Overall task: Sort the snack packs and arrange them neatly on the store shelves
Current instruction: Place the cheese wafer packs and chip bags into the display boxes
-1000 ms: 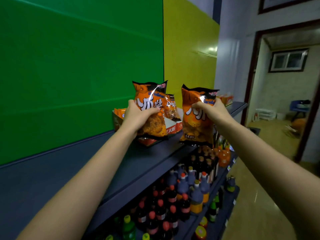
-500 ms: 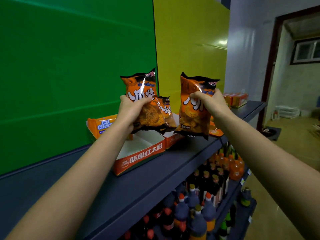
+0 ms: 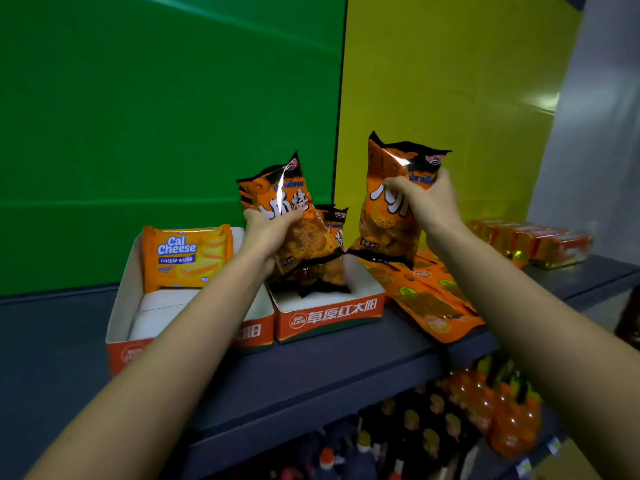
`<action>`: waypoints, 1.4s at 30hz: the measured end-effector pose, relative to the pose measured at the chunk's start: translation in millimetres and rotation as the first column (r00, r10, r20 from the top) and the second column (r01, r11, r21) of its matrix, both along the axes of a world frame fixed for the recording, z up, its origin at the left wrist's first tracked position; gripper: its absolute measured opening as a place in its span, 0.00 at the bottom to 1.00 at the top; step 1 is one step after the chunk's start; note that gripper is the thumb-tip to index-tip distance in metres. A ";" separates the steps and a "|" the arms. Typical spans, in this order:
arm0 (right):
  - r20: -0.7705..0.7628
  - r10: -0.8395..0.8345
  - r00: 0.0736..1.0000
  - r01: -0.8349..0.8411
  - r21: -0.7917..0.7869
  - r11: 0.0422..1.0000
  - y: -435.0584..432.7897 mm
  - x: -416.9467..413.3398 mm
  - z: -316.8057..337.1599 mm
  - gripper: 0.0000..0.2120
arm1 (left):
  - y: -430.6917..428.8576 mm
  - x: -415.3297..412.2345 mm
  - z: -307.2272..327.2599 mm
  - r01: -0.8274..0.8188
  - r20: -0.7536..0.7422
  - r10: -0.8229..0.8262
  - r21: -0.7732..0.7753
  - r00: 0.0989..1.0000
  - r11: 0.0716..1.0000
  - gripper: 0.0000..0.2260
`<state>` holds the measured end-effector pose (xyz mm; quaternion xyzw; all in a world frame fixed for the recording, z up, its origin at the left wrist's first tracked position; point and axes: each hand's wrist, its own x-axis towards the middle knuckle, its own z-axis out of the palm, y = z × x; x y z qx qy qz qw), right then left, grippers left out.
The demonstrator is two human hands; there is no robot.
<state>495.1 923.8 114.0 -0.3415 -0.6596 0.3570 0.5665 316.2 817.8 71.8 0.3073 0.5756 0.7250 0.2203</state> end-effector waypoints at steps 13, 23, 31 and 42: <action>-0.070 0.350 0.934 -0.356 -0.139 0.924 50.1 -35.1 -22.4 0.33 | 20.1 13.6 -33.9 -0.381 -0.527 0.256 -0.144 0.811 0.913 0.39; 0.440 0.367 0.820 -0.373 -0.075 0.925 46.9 -55.6 -64.8 0.45 | -1.1 4.1 -25.7 -0.291 -0.450 0.172 -0.210 0.876 0.934 0.44; 0.564 0.194 0.803 -0.284 0.076 0.956 38.8 -58.2 -69.2 0.49 | -7.3 8.7 -28.4 -0.436 -0.642 0.201 -0.230 0.740 0.870 0.37; 0.403 0.029 0.915 -0.283 0.587 0.759 -7.7 -67.2 -44.3 0.20 | -59.3 -4.2 -32.3 -0.722 -0.900 0.319 0.009 0.295 0.692 0.17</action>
